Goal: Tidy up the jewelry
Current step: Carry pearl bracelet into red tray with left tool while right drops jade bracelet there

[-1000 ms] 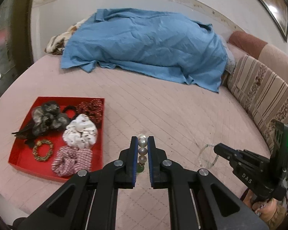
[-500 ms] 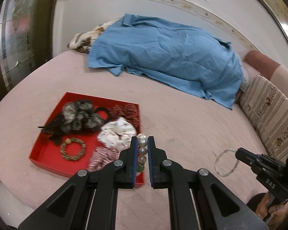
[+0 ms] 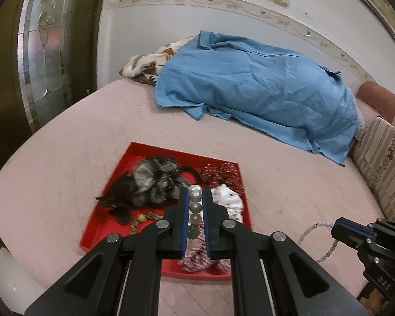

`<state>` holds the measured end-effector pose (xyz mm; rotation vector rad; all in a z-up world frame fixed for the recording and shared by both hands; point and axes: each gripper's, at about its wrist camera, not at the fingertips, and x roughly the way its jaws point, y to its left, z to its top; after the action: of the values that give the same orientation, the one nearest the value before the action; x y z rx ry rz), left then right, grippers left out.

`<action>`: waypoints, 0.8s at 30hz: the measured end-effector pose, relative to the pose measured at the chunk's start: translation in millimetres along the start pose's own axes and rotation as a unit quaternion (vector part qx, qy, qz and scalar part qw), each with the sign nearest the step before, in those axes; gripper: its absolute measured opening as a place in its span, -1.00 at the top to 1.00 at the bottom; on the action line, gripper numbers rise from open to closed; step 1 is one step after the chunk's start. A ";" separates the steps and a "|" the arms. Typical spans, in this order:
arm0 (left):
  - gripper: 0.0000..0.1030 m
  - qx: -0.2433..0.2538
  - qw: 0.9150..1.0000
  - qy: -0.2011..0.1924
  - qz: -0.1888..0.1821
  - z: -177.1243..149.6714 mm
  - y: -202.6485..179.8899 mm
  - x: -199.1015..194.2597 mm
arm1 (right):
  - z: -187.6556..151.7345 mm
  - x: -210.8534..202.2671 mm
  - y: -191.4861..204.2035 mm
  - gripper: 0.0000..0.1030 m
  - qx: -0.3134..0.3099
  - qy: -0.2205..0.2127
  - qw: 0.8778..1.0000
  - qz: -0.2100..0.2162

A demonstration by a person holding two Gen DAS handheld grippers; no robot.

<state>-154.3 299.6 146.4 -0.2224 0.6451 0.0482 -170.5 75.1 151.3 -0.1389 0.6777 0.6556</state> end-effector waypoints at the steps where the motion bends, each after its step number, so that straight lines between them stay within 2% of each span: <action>1: 0.82 -0.001 1.000 0.000 0.001 0.2 2.4 2.1 | 2.4 2.1 4.5 0.87 -0.005 0.000 1.000 0.001; 14: 0.82 -0.023 0.999 0.015 0.019 -5.1 29.9 24.7 | 45.6 40.1 55.8 0.87 -0.055 0.005 0.998 0.018; 20: 0.82 -0.046 0.999 0.023 0.010 -5.4 41.6 32.4 | 62.4 56.3 68.9 0.86 -0.072 0.008 0.997 0.023; 24: 0.82 -0.076 0.996 0.046 0.001 -9.0 53.4 47.4 | 76.1 79.5 71.6 0.86 -0.066 0.021 0.997 0.032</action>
<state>-127.8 348.5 100.8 -0.3724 0.7342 0.0893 -126.1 197.7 167.4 -0.2544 0.6813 0.7616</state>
